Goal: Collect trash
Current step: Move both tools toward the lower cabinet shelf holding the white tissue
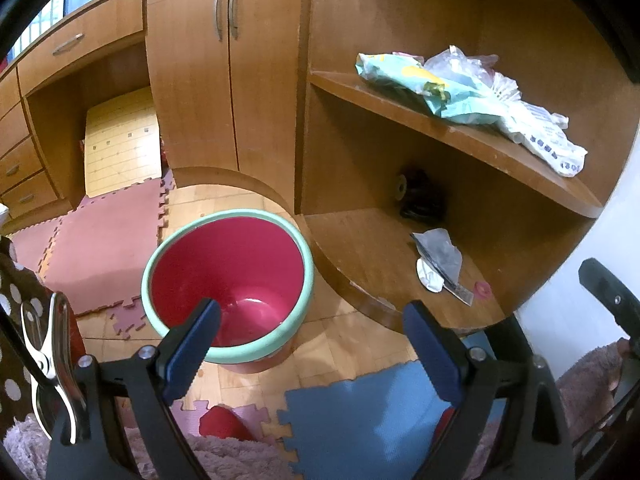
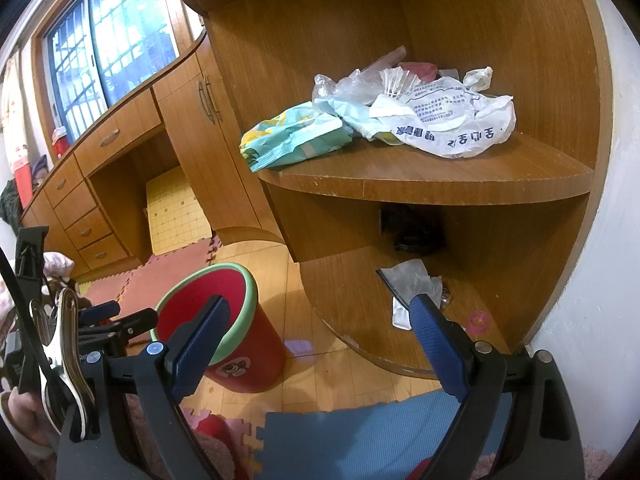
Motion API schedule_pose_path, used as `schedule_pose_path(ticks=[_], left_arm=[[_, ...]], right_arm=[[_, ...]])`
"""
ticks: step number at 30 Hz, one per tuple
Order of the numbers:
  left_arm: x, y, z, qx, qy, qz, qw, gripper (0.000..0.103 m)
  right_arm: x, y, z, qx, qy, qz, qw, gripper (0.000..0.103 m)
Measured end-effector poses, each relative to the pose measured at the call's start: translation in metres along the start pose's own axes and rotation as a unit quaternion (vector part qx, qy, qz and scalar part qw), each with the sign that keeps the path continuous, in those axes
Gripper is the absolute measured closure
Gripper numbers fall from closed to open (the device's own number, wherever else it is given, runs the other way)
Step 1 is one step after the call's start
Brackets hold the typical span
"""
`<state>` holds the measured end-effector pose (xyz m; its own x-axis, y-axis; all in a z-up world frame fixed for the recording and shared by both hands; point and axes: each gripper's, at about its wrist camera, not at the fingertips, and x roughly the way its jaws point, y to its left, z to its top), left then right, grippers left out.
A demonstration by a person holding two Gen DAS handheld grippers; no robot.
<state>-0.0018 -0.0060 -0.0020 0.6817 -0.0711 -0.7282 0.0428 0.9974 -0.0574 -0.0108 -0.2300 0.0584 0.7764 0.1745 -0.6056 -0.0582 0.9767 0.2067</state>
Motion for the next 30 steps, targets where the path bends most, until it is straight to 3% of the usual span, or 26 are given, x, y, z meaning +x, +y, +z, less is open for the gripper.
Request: schedule_pose_path(ticks=[15,22,26,30], left_arm=[[0.003,-0.003,0.002,0.000,0.012,-0.015,0.9998,0.007],[-0.005,-0.015,0.009,0.000,0.025,-0.036,0.9990,0.007],[-0.011,-0.024,0.012,0.019,0.027,-0.032,0.9989,0.007],[-0.010,-0.031,0.017,0.009,0.048,-0.064,0.9968,0.007]], right_arm=[[-0.001,-0.003,0.002,0.005,-0.001,-0.003,1.000,0.010],[-0.005,-0.014,-0.001,0.019,0.004,-0.028,0.999,0.010],[-0.004,-0.035,-0.010,0.060,0.019,-0.020,0.998,0.010],[0.000,-0.053,-0.019,0.087,0.039,-0.030,0.995,0.010]])
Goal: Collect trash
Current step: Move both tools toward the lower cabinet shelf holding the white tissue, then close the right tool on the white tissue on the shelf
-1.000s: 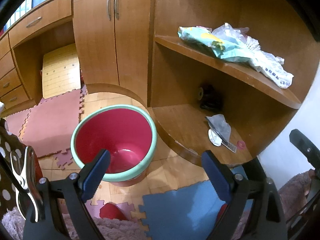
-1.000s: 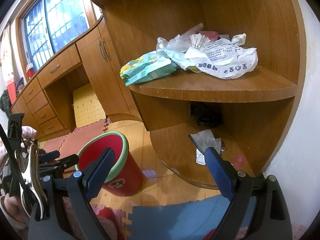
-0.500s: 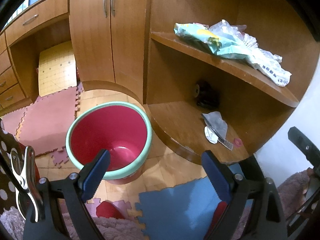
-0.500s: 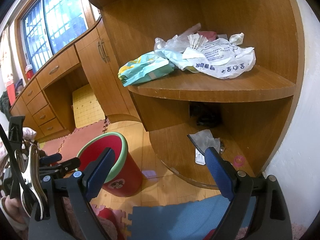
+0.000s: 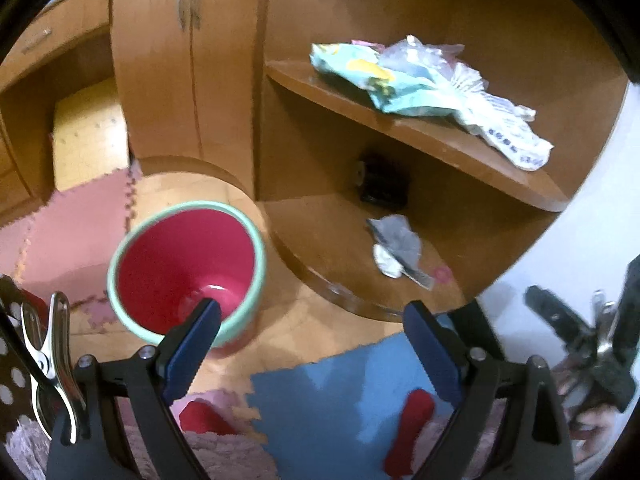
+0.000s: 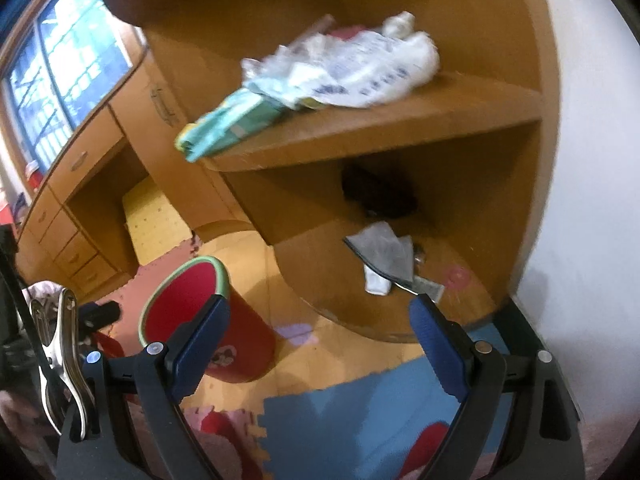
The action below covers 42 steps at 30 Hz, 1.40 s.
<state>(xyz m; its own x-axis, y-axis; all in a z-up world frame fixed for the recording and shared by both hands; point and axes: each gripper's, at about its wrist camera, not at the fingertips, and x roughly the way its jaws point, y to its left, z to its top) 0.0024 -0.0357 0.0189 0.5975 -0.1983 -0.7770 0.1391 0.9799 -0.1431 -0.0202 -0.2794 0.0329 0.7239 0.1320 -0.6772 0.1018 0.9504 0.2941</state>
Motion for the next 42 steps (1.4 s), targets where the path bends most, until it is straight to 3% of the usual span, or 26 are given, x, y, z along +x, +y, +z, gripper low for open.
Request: schedule_pose_path(ticks=[4,11,21,28,33,37,42], left_arm=[[0.011,-0.011,0.007,0.004,0.016,-0.005,0.9999,0.007],[0.046,-0.024,0.020,0.020,0.023,-0.004,0.9995,0.007],[0.113,-0.039,0.044,0.019,0.052,-0.010,0.9984,0.007],[0.176,-0.042,0.057,-0.007,0.087,-0.006,0.9961,0.008],[0.216,-0.032,0.060,-0.016,0.091,0.023,0.9954,0.008],[0.239,-0.022,0.058,-0.039,0.111,0.016,0.9930,0.008],[0.258,-0.025,0.056,-0.032,0.137,0.015,0.9899,0.008]], right_arm=[[0.006,-0.013,-0.001,0.014,0.012,-0.013,1.000,0.010],[0.042,-0.018,-0.001,0.026,0.082,-0.016,0.996,0.010],[0.110,-0.036,-0.006,0.037,0.168,-0.075,0.982,0.010],[0.175,-0.064,-0.007,0.071,0.189,-0.083,0.976,0.010],[0.217,-0.077,-0.002,0.086,0.200,-0.067,0.974,0.010],[0.245,-0.080,0.003,0.074,0.211,-0.055,0.973,0.010],[0.274,-0.073,0.009,0.026,0.210,-0.060,0.975,0.010]])
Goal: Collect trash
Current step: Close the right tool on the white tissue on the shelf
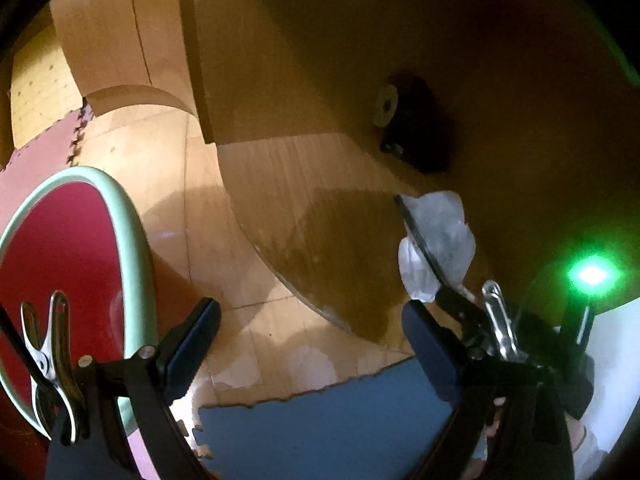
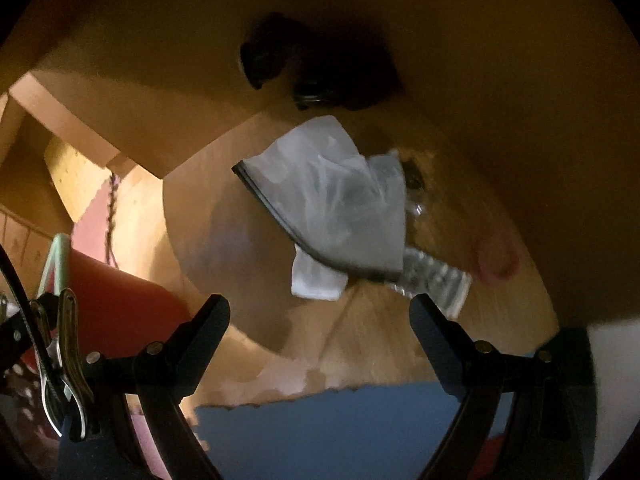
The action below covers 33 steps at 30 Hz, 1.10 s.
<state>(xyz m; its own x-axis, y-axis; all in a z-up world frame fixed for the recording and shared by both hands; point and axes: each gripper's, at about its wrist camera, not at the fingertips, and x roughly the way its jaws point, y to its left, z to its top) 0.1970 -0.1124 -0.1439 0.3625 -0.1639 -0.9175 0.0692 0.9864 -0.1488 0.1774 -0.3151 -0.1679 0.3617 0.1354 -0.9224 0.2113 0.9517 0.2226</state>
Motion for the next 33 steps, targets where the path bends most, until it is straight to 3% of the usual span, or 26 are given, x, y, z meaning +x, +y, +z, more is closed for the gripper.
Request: schedule_pose_path(ticks=[6,11,16,22,24,26,29,33], left_arm=[[0.019,0.001,0.009,0.004,0.037,0.018,0.9991,0.008],[0.017,-0.001,0.021,0.044,0.044,0.028,0.9977,0.008],[0.018,-0.004,0.029,0.074,0.085,0.029,0.9932,0.008],[0.003,-0.017,0.035,0.106,0.066,0.030,0.9917,0.008],[0.002,-0.018,0.033,0.097,0.061,0.023,0.9932,0.008],[0.004,-0.018,0.031,0.086,0.061,0.016,0.9943,0.008],[0.006,-0.015,0.026,0.063,0.053,0.003,0.9966,0.008],[0.013,-0.010,0.020,0.040,0.050,-0.009,0.9979,0.008]], right_arm=[[0.017,0.007,0.011,-0.027,-0.019,-0.014,0.999,0.010],[0.030,0.008,0.018,-0.029,-0.027,-0.012,0.999,0.010],[0.040,0.013,0.025,-0.044,-0.042,-0.017,0.998,0.010],[0.050,0.009,0.045,-0.021,-0.058,-0.024,0.998,0.010],[0.053,0.008,0.049,-0.015,-0.057,-0.026,0.998,0.017],[0.054,0.007,0.049,-0.016,-0.052,-0.033,0.998,0.045],[0.051,0.006,0.046,-0.019,-0.048,-0.035,0.998,0.066],[0.041,0.000,0.039,-0.009,-0.048,-0.025,0.999,0.077]])
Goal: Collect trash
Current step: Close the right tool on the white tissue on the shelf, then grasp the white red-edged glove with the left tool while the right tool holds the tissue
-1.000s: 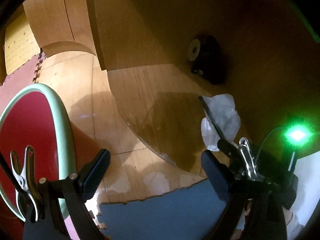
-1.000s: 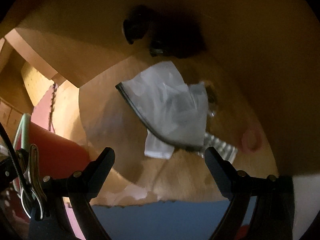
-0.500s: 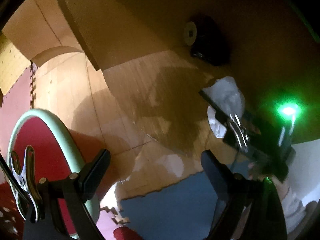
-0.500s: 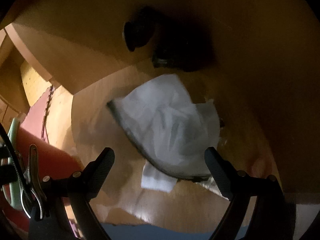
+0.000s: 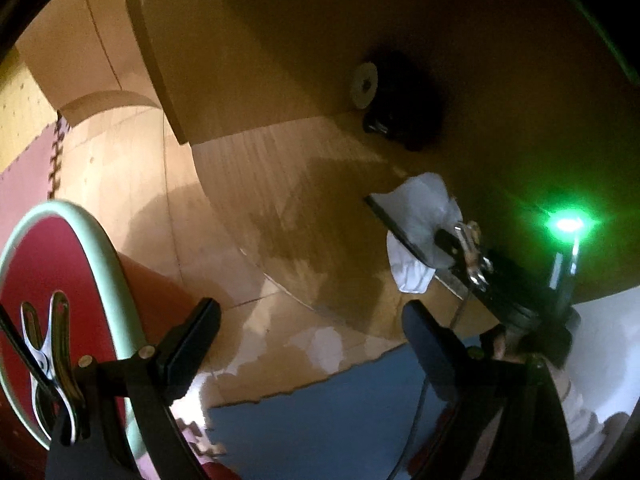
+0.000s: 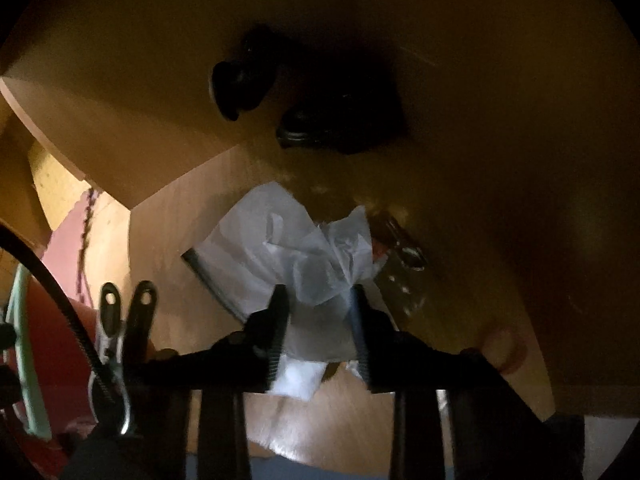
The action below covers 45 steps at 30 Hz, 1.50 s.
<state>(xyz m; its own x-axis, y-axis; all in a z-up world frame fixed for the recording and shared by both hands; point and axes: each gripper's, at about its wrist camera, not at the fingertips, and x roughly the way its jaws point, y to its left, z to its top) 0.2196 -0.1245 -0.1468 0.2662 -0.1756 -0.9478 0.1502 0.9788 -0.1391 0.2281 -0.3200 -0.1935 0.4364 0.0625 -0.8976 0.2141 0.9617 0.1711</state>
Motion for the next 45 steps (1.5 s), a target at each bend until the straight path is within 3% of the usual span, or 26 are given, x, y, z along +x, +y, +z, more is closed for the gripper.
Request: schedule_pose_path(ticks=[5,12,24,30,35,41,43,45], left_arm=[[0.009,-0.001,-0.007,-0.008,-0.001,-0.009,0.9999,0.008],[0.025,-0.012,-0.012,-0.017,-0.005,-0.041,0.9990,0.008],[0.064,-0.038,0.005,-0.023,-0.007,-0.069,0.9973,0.008],[0.091,-0.065,0.011,-0.008,0.000,-0.065,0.9979,0.008],[0.115,-0.084,0.010,0.007,0.014,-0.062,0.9980,0.008],[0.141,-0.100,0.010,0.046,0.018,-0.023,0.9985,0.008],[0.150,-0.099,0.009,0.045,0.023,-0.014,0.9986,0.010],[0.159,-0.096,0.009,0.036,0.031,-0.006,0.9989,0.020]], right_arm=[[-0.017,-0.008,-0.013,0.021,0.011,0.012,1.000,0.084],[-0.045,-0.029,-0.027,0.057,0.031,0.025,0.998,0.086],[-0.086,-0.044,-0.068,0.040,0.116,-0.012,0.992,0.086],[-0.107,-0.061,-0.081,0.033,0.110,-0.023,0.993,0.086],[-0.108,-0.068,-0.090,0.036,0.090,-0.006,0.995,0.086],[-0.100,-0.091,-0.097,0.080,0.103,0.010,0.991,0.086],[-0.099,-0.097,-0.097,0.091,0.104,0.011,0.990,0.086],[-0.100,-0.102,-0.099,0.099,0.105,0.014,0.989,0.086]])
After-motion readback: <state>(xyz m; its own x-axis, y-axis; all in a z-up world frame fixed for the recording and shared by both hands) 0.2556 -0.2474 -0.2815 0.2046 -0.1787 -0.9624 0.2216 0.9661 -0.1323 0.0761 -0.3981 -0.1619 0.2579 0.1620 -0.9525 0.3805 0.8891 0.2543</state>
